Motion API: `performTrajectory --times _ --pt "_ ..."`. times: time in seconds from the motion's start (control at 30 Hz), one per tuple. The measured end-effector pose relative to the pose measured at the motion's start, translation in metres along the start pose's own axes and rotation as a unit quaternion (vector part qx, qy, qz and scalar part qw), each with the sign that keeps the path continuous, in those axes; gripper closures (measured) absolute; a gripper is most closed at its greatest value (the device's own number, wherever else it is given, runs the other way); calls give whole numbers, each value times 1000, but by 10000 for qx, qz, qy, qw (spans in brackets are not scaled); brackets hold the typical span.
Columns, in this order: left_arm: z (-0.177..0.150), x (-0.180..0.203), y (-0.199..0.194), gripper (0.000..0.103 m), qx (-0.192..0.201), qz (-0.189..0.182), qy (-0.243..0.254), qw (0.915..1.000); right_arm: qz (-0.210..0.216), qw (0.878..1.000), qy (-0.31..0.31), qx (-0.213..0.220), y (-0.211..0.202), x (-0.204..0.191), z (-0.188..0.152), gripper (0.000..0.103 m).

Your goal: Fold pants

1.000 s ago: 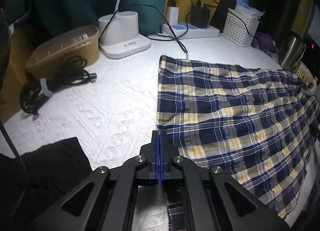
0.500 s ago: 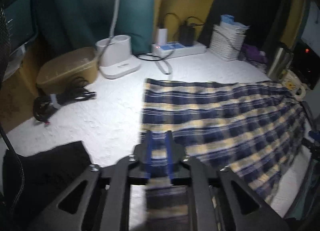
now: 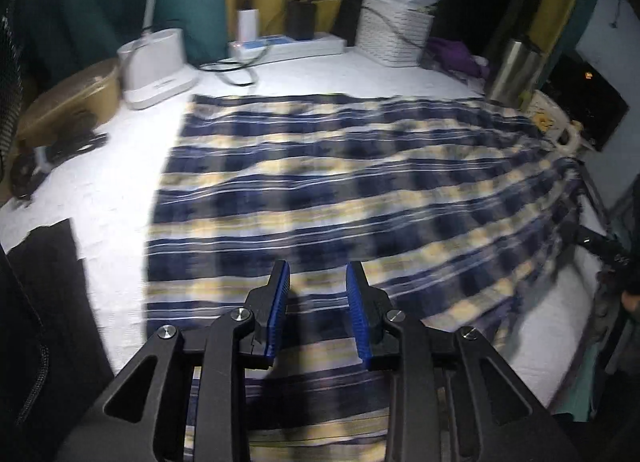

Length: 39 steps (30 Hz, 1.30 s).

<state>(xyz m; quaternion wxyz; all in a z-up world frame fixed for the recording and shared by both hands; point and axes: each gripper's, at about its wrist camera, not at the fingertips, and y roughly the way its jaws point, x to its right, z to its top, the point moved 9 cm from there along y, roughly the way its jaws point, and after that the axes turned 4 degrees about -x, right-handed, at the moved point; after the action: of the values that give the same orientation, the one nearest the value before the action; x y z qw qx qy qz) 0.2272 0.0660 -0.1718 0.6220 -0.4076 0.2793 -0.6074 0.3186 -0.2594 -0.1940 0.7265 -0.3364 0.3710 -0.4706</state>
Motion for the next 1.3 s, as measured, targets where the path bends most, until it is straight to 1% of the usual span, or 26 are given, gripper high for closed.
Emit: performTrajectory --times 0.03,0.07,0.1,0.17,0.27,0.33,0.43,0.47,0.5,0.53,0.57,0.6,0.67,0.7,0.73,0.77,0.8,0.87,1.0,1.07,1.13,1.17,1.2,1.23,1.27,1.3 --pt "0 -10 -1 75 13 118 -68 9999 9 10000 8 8 2 0 3 0" --pt "-1 -18 -1 72 29 192 -146 9997 18 10000 34 15 3 0 5 0" --pt "-2 -27 -2 56 49 248 -226 9994 28 10000 49 23 3 1 7 0" --pt "-3 -47 -5 40 103 424 -376 9983 33 9999 115 54 5 2 11 0" --pt "-9 -72 -4 40 11 731 -453 9963 53 9996 274 92 7 4 16 0" --pt "-13 -88 -3 40 -53 865 -613 9943 36 9993 356 119 8 4 18 0" --pt "-16 -102 -2 40 -84 855 -793 9931 40 9989 447 137 9 4 22 0" --pt "-16 -103 -2 40 -66 823 -793 9934 135 9982 570 156 10 4 24 1" --pt "-15 -104 -2 40 -68 813 -774 9937 185 9977 632 163 10 5 26 6" --pt "-14 -103 -1 40 -73 815 -754 9938 295 9969 688 231 11 5 31 16" --pt "-16 -104 -2 40 -66 795 -723 9942 317 9967 705 231 13 5 33 37" --pt "-16 -101 -2 40 -48 738 -664 9951 299 9966 729 261 14 7 36 64" --pt "-15 -95 -1 40 -34 708 -569 9959 674 9935 907 153 23 5 40 85" --pt "-15 -92 -1 42 -26 681 -505 9964 824 9920 951 126 28 4 41 89" --pt "-16 -87 0 46 -28 640 -429 9970 741 9932 883 179 27 4 44 91" --pt "-18 -83 -2 52 -18 657 -377 9971 600 9948 770 278 24 4 47 92" --pt "-19 -79 -2 56 -32 655 -343 9973 503 9958 683 333 20 3 51 93" --pt "-23 -72 -5 57 -45 604 -321 9977 383 9970 551 384 9 3 58 93" --pt "-31 -63 -9 64 -29 538 -283 9981 -70 9982 239 551 -17 9 65 93" --pt "-34 -61 -9 64 53 638 -174 9978 -303 9982 116 494 -16 15 61 93" --pt "-33 -62 -9 65 44 657 -183 9977 -412 9987 103 276 -2 21 49 93" --pt "-33 -63 -9 65 7 661 -212 9976 -551 9983 68 198 5 23 41 93" --pt "-32 -63 -10 65 -18 664 -247 9975 -615 9980 6 127 10 24 36 88" --pt "-31 -64 -14 65 -14 663 -296 9974 -650 9978 -28 123 10 23 33 86" --pt "-29 -64 -17 65 23 650 -312 9974 -742 9970 -48 198 7 24 33 74" --pt "-26 -63 -21 65 87 644 -322 9974 -853 9961 -58 207 5 27 32 48"
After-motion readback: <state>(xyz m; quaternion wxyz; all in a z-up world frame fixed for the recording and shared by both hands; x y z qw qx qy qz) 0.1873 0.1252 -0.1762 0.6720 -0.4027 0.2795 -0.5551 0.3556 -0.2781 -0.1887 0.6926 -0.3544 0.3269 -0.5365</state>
